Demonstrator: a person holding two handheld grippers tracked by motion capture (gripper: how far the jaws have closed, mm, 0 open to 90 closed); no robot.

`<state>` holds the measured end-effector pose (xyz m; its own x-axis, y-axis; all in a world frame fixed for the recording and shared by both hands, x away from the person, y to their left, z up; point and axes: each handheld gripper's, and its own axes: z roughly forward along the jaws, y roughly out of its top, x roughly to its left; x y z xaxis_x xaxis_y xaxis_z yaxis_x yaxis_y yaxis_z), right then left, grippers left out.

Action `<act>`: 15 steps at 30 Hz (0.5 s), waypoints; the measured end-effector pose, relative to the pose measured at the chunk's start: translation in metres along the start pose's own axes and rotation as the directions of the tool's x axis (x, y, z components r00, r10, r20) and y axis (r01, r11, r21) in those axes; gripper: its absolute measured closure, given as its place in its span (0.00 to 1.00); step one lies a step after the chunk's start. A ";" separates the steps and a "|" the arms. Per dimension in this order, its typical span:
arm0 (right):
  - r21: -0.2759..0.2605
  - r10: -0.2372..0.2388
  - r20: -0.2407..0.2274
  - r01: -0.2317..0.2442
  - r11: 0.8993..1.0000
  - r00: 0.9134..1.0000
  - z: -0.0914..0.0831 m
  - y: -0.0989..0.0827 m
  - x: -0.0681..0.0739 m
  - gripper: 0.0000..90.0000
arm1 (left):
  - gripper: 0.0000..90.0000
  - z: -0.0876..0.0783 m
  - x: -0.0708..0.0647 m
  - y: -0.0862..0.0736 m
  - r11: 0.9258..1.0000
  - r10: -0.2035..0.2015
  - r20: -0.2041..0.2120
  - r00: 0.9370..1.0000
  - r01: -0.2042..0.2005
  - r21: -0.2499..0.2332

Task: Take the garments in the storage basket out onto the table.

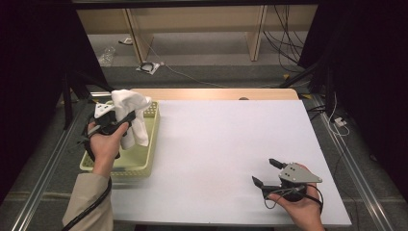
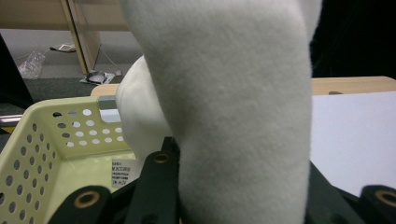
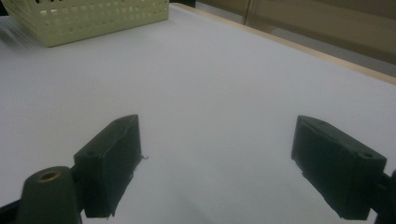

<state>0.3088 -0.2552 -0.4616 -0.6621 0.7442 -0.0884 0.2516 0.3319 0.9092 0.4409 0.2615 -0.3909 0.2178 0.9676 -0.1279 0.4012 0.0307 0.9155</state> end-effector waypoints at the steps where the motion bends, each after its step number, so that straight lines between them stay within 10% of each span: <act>1: 0.000 0.001 -0.002 -0.001 1.000 1.000 0.000 0.000 0.000 0.19 | 0.79 0.000 0.000 0.001 1.000 0.000 0.000 1.000 0.000 -0.003; 15: 0.011 0.007 -0.009 -0.007 1.000 1.000 0.000 0.000 -0.001 0.19 | 0.79 -0.004 0.002 0.003 1.000 -0.008 -0.005 1.000 0.008 -0.016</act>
<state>0.3094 -0.2559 -0.4620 -0.6664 0.7415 -0.0786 0.2636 0.3329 0.9054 0.4387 0.2649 -0.3867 0.2099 0.9686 -0.1331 0.3890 0.0422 0.9203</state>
